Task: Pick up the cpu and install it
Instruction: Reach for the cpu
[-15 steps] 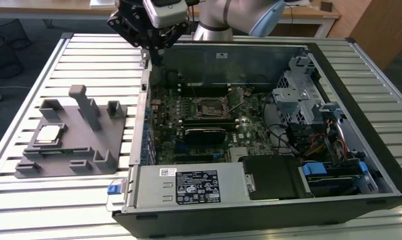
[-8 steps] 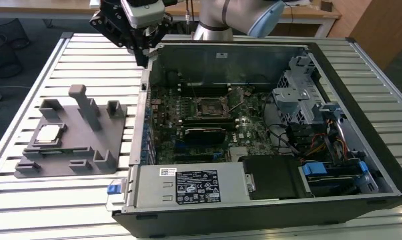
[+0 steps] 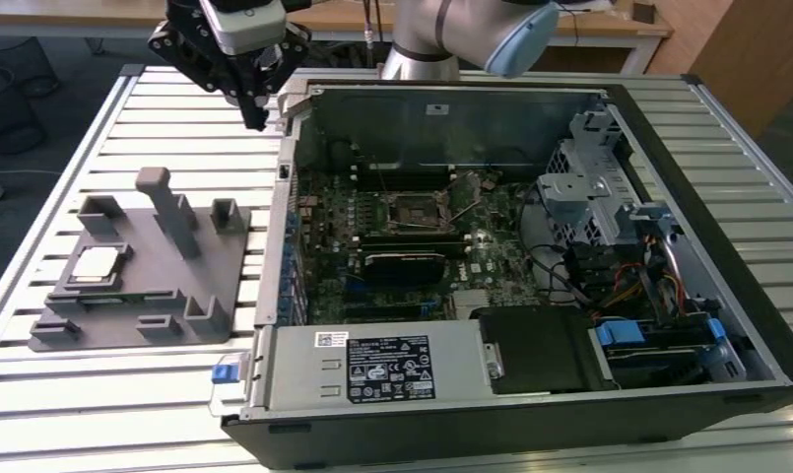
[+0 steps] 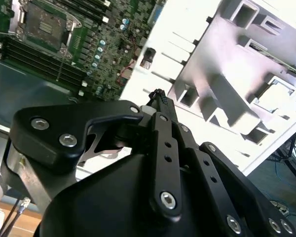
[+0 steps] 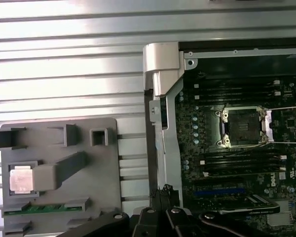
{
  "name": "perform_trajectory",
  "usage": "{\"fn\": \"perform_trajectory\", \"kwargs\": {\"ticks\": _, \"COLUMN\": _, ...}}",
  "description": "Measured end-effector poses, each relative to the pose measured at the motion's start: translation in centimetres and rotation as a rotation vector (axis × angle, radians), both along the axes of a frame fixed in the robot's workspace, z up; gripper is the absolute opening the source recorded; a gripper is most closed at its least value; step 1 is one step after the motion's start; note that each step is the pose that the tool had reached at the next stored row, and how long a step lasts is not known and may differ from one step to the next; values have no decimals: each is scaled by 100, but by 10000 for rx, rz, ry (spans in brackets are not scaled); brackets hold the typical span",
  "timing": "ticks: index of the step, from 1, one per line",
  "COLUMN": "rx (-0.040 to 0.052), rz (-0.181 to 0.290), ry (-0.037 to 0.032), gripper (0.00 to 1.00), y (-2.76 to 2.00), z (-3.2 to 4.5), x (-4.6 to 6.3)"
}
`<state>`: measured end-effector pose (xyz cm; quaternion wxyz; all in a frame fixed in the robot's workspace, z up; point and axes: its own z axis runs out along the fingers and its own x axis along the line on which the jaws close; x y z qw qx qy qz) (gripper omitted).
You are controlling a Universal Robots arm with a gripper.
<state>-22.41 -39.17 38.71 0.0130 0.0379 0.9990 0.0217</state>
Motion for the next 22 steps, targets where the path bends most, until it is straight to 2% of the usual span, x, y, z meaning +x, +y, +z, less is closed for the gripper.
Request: {"fn": "perform_trajectory", "kwargs": {"ticks": 22, "rx": -1, "rz": 0, "ry": 31, "gripper": 11, "y": 28, "z": -52, "x": -497}}
